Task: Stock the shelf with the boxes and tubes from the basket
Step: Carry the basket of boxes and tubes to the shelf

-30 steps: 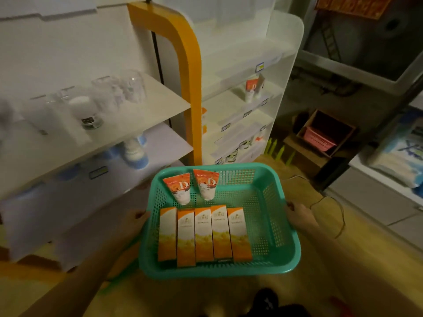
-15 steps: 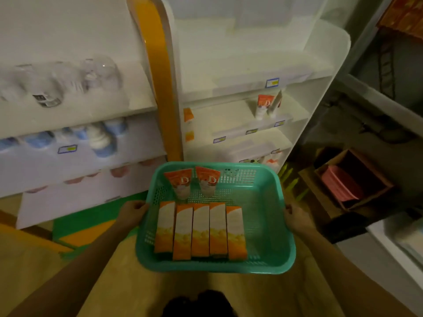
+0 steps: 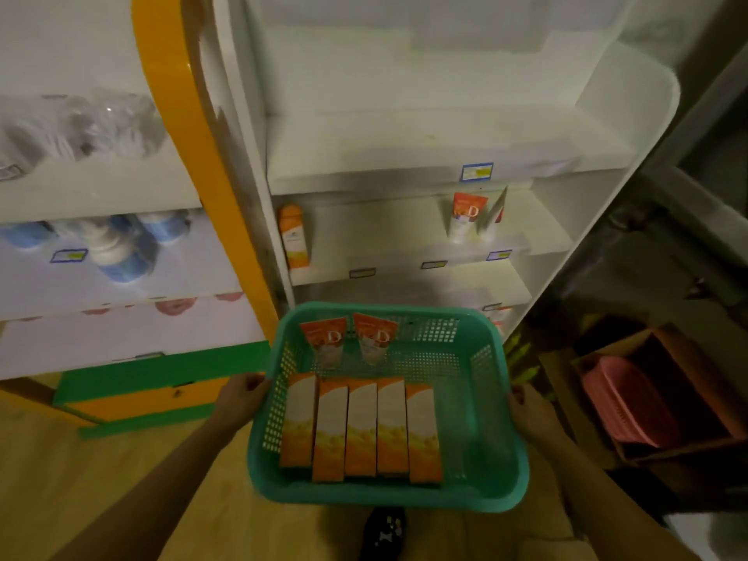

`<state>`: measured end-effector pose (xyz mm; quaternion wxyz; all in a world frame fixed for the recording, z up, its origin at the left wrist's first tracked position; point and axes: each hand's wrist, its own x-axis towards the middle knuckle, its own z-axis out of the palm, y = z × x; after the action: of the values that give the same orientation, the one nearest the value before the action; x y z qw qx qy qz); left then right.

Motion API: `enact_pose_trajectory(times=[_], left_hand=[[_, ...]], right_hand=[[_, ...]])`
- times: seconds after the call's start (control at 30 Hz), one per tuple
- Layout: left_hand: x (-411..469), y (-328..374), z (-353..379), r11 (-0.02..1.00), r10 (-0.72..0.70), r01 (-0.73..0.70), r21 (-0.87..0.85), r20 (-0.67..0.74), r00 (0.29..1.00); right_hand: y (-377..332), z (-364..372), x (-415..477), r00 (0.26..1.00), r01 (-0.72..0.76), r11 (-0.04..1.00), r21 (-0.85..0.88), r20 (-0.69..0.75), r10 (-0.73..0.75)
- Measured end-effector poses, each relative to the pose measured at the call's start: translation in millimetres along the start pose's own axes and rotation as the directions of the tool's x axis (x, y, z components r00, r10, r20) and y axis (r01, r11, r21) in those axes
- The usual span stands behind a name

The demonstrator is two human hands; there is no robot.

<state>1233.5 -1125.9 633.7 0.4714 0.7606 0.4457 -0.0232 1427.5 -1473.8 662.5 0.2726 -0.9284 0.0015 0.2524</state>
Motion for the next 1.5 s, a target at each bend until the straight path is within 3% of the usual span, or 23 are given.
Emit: enact_pose_trajectory(times=[0.17, 0.37, 1.1, 1.5], left_hand=[[15.8, 10.2, 49.4, 1.0, -0.03, 0.03, -0.006, -0.071, 0.997], [41.5, -1.6, 106.4, 0.994, -0.099, 0.105, 0.039, -0.137, 0.986], [277.0, -224.0, 371.6, 0.978, -0.192, 0.203, 0.04, -0.18, 0.965], [368.5, -315.3, 454.1, 0.96, -0.25, 0.265, 0.093, -0.144, 0.957]], right_hand=[[65.9, 4.2, 113.5, 1.0, -0.016, 0.997, -0.069, -0.012, 0.015], [44.0, 1.6, 128.6, 0.994, 0.065, 0.997, 0.035, 0.088, -0.068], [240.6, 277.1, 422.4, 0.984, 0.116, 0.993, -0.033, 0.143, -0.11], [292.3, 384.3, 516.5, 0.985, 0.084, 0.995, -0.061, 0.156, -0.074]])
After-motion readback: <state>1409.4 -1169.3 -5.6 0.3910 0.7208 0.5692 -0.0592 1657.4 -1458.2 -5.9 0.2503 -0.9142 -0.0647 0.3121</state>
